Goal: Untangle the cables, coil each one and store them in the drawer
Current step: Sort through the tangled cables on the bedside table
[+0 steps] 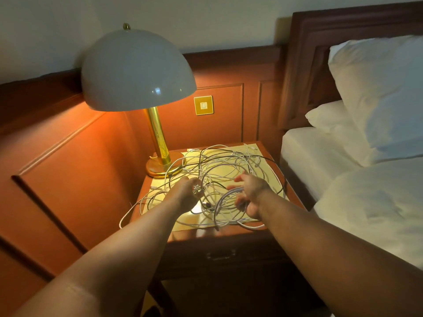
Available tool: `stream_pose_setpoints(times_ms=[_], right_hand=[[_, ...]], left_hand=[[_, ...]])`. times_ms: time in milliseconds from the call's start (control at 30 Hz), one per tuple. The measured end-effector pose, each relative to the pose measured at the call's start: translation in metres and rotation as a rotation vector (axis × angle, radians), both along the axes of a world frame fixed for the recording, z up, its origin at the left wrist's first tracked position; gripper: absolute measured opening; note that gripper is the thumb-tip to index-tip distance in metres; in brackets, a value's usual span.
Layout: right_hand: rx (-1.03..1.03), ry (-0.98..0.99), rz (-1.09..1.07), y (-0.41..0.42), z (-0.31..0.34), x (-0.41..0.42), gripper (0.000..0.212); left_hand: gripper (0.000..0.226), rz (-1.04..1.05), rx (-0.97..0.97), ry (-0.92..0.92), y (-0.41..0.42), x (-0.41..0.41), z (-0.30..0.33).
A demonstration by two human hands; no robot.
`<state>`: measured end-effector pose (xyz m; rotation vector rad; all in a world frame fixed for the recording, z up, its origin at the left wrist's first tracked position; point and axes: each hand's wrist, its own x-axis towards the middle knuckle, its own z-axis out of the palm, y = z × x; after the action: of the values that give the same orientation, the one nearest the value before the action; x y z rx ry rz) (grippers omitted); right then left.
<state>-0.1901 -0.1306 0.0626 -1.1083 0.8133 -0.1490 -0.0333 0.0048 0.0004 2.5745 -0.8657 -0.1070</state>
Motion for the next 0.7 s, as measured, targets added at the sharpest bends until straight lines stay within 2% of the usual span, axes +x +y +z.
stream_pose_setpoints(times_ms=[100,200,267,367,467,600,700], right_hand=[[-0.087,0.133,0.235,0.001,-0.009,0.006,0.028],[-0.246,0.254,0.501,0.003,-0.014,0.009,0.029],[-0.337,0.232,0.573,0.006,-0.014,0.013,0.027],[-0.493,0.093,0.47,0.01,-0.015,0.02,0.019],[-0.529,-0.031,0.288,0.008,-0.013,0.024,0.017],[-0.506,-0.132,0.075,0.003,0.001,0.025,0.026],[-0.499,-0.149,-0.105,-0.003,0.011,0.025,0.033]], left_hand=[[0.024,-0.044,0.026,-0.069,-0.009,0.005,0.0],[0.022,-0.062,-0.084,-0.095,-0.019,0.004,0.002],[0.018,-0.099,-0.178,-0.178,-0.024,0.003,0.005],[0.011,-0.09,-0.26,-0.346,-0.026,0.015,0.009],[0.011,-0.078,-0.253,-0.409,-0.018,0.032,0.017],[0.02,-0.15,-0.098,-0.47,0.001,0.046,0.027],[0.026,-0.099,0.051,-0.476,0.015,0.053,0.031]])
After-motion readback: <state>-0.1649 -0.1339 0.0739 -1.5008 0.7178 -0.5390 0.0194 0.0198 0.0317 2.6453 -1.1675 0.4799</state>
